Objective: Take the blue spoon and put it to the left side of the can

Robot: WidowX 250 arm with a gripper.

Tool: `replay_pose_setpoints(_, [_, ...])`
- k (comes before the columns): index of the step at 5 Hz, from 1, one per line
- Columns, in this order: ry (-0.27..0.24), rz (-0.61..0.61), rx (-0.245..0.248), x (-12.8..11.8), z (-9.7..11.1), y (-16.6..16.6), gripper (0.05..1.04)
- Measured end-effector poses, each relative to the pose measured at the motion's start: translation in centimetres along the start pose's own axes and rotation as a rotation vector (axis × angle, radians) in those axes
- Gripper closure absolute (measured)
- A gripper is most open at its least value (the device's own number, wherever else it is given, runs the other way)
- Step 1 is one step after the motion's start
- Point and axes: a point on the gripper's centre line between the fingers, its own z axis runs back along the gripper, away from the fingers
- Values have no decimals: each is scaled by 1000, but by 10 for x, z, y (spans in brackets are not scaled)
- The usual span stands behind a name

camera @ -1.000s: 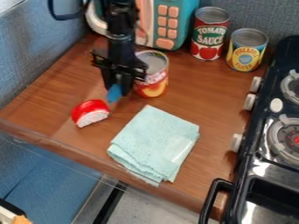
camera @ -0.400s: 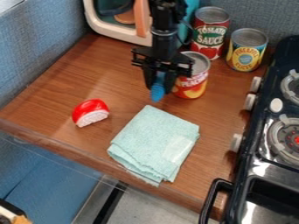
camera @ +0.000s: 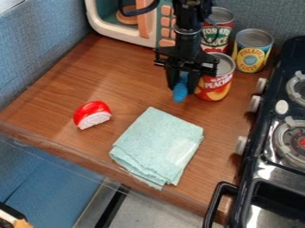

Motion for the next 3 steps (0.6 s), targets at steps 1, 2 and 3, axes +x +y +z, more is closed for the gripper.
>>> replay_pose_setpoints(1, [-1,-5,21,1,0,8,646])
replay_pose_setpoints(2, [-1,24,43,3,-1,35,646])
replay_pose_setpoints(3, [1,21,57,2,-7,59,646])
